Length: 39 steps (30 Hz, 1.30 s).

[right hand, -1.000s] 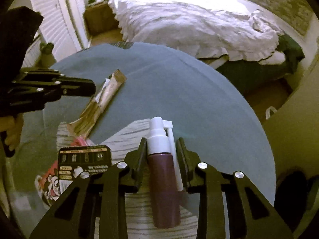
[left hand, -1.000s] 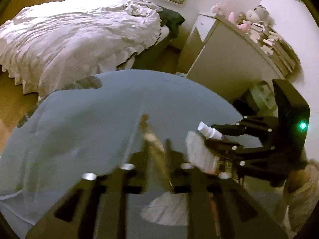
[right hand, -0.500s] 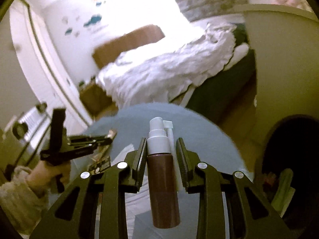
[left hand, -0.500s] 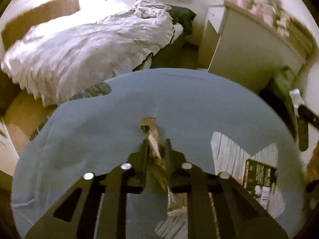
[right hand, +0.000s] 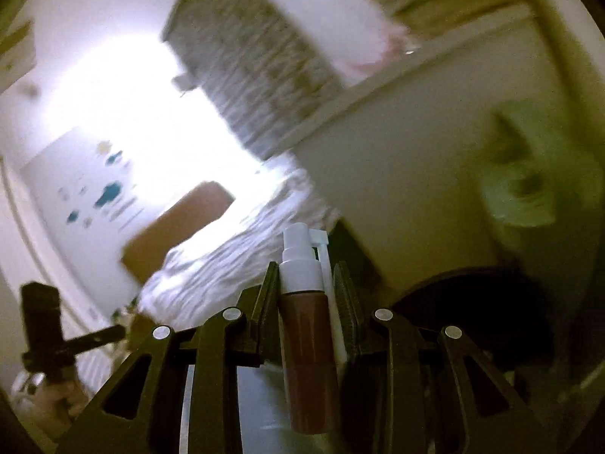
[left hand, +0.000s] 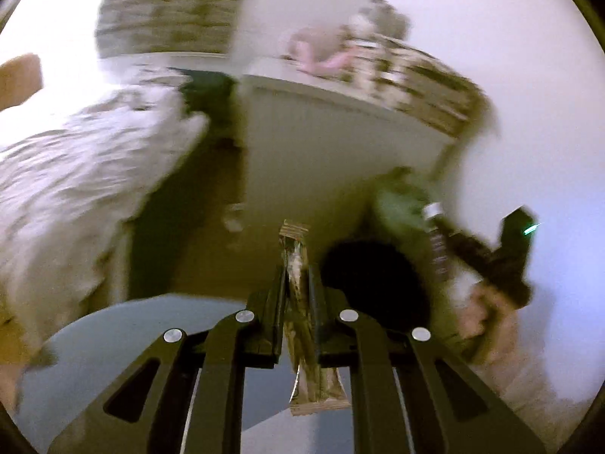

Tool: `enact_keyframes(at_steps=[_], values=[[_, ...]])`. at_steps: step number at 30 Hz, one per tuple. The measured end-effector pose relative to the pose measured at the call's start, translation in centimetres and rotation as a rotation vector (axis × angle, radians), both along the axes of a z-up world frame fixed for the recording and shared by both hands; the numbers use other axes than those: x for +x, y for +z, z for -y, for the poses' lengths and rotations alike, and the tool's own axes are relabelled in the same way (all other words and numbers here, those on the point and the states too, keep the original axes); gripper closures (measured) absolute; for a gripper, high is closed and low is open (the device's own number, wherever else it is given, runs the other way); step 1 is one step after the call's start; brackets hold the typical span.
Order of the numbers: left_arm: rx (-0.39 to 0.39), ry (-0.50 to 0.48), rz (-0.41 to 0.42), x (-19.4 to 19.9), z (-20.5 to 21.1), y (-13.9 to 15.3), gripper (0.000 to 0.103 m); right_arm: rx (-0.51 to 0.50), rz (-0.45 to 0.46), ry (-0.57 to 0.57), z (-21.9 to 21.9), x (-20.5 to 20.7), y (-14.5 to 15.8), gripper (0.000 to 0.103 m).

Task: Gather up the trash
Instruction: 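Carry both items over the black bin and open both tools to drop them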

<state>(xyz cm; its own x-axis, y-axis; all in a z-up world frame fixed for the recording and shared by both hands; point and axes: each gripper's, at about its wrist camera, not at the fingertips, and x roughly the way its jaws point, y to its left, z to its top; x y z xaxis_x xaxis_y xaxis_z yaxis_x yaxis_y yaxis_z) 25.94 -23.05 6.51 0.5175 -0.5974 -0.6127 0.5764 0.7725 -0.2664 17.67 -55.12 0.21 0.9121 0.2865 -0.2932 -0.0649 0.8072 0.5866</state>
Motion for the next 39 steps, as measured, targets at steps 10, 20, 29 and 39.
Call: enact_keyframes(at_steps=[10, 20, 29, 39], values=[[0.062, -0.205, -0.124, 4.2, 15.2, -5.1, 0.090, -0.065, -0.169, -0.156, 5.7, 2.9, -5.2, 0.073], [0.078, -0.203, -0.211, 5.4, 18.4, -9.3, 0.090, -0.043, -0.205, -0.148, 4.8, 4.5, -6.0, 0.073], [0.094, -0.202, -0.242, 6.0, 19.3, -10.7, 0.090, -0.074, -0.246, -0.140, 3.8, 4.2, -6.4, 0.073], [0.106, -0.211, -0.256, 6.3, 20.2, -11.6, 0.090, -0.058, -0.265, -0.137, 3.7, 4.4, -6.9, 0.073]])
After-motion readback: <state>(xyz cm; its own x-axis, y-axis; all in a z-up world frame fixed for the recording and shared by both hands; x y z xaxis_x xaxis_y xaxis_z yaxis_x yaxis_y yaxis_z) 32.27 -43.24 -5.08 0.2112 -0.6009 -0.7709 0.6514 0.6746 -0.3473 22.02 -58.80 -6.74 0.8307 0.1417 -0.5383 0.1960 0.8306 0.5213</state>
